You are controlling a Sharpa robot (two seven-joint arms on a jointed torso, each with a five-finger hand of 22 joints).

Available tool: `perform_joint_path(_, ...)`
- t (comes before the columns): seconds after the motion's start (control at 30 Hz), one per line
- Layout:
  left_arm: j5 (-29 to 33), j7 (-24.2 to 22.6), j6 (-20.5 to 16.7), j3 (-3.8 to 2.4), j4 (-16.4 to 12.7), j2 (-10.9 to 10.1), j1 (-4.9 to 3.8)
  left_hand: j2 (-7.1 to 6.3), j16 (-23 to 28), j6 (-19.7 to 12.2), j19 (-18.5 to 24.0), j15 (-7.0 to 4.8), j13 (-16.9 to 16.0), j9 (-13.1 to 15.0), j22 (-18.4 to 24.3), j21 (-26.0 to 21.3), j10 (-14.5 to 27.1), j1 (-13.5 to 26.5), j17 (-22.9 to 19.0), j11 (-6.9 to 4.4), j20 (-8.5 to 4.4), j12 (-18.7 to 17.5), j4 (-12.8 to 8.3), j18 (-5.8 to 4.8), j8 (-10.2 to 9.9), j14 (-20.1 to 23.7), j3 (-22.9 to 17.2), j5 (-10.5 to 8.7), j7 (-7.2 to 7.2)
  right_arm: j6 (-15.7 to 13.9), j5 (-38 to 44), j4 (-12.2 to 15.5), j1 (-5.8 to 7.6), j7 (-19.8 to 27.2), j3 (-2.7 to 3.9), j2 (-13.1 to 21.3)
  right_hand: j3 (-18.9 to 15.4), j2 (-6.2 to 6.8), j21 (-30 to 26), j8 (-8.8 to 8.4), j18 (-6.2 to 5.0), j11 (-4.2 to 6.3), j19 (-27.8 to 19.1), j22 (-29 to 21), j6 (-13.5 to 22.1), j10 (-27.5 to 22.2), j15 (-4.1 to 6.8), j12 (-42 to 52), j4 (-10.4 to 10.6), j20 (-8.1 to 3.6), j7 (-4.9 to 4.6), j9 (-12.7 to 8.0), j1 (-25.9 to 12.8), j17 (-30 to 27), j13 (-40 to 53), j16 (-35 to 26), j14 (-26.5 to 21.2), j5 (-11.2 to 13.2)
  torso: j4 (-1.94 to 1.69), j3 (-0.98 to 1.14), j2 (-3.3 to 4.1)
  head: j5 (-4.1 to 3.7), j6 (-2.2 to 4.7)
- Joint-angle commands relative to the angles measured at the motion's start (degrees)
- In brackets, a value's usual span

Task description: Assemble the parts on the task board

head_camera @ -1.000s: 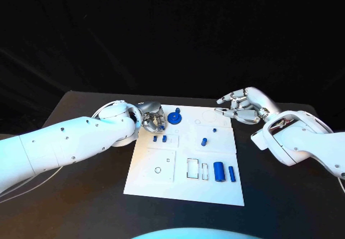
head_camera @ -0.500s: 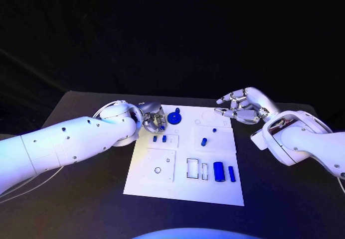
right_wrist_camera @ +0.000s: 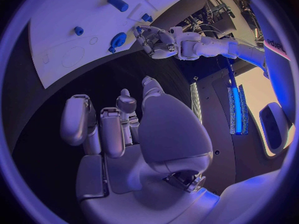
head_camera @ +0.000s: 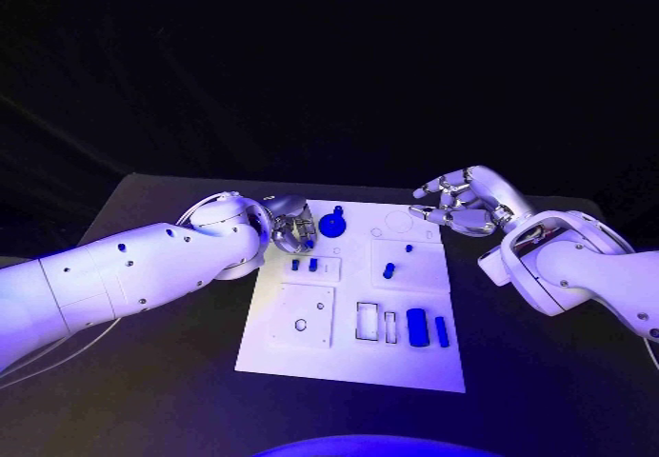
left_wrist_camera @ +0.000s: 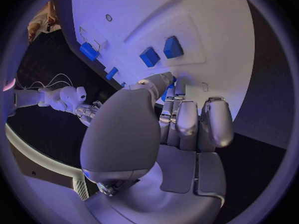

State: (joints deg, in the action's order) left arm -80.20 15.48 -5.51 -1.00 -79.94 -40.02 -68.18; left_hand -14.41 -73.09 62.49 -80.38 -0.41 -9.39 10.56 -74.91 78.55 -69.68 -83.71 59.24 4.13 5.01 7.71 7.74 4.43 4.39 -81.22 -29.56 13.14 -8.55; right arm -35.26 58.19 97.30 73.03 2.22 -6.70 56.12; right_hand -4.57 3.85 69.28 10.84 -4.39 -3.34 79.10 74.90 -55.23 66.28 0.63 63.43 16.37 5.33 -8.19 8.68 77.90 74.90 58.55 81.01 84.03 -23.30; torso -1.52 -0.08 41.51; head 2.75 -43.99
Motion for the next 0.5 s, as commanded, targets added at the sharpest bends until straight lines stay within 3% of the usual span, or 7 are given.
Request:
perform_joint_path(0.03,-0.1,0.3,0.7,-0.02,-0.1,0.1,-0.04,-0.22,0.1,-0.6,0.0,0.54,0.0,-0.1,-3.2,-0.2,0.1,0.6,0.0,0.36,0.46,-0.3,0.3,-0.78,-0.3,0.0,0.2,-0.06,0.11,0.1,0.3,0.0,-0.02,0.3,0.01,0.0,-0.3,-0.29,-0.2,0.19,-0.35,0.18,-0.3,2.7,0.0,0.2,0.37,-0.3,0.0,-0.09,0.30,0.0,-0.1,0.4,0.0,-0.3,2.3,-0.2,-0.04,-0.01,-0.03,-0.05,0.03)
perform_joint_path(0.3,-0.1,0.5,0.8,-0.02,-0.1,-0.1,-0.04,-0.62,0.1,-1.6,0.1,0.53,-0.1,-0.6,-3.1,-0.4,0.0,1.0,-0.2,0.32,0.50,-0.6,0.4,-0.74,-0.8,0.0,0.2,-0.02,0.19,0.3,0.3,-0.1,-0.02,-0.1,0.01,0.0,-0.4,-0.14,-1.8,0.16,-0.66,0.13,-1.0,1.9,0.2,-1.8,0.37,-3.0,0.0,-0.09,0.27,-0.1,-0.2,-0.7,-3.0,-1.2,2.0,-0.3,-0.04,-0.03,0.00,-0.05,0.10)
perform_joint_path(0.4,0.0,0.5,0.8,-0.03,-0.3,-0.4,-0.03,-1.18,0.3,-3.2,0.6,0.58,0.0,-1.1,-2.6,-1.0,0.5,1.2,-0.7,0.28,0.54,-1.1,0.5,-0.57,-1.0,0.3,0.2,0.00,0.28,0.6,0.3,-0.2,-0.02,-0.3,0.01,0.0,-0.4,-0.27,-6.5,0.21,-1.52,0.15,-3.3,-0.8,0.5,-6.9,0.39,-10.5,0.0,-0.10,0.23,-0.1,0.0,-5.6,-11.1,-5.0,0.7,-0.3,-0.04,-0.04,-0.01,-0.03,0.09)
perform_joint_path(0.5,0.2,0.5,0.6,-0.03,-0.4,-0.6,-0.03,-1.50,0.2,-5.5,0.7,0.38,-0.1,-2.0,-2.5,-1.1,0.5,1.3,-0.8,0.04,0.43,-1.5,0.5,-0.54,-0.9,0.4,0.3,-0.01,0.40,0.9,0.3,-0.4,-0.02,-0.5,0.01,0.0,-0.4,-0.28,-11.2,0.40,-2.29,0.17,-5.1,-3.5,0.5,-7.8,0.48,-14.3,0.1,-0.13,0.26,-0.1,0.1,-10.6,-14.9,-9.4,-0.5,-0.3,-0.07,-0.08,-0.02,-0.06,0.07)
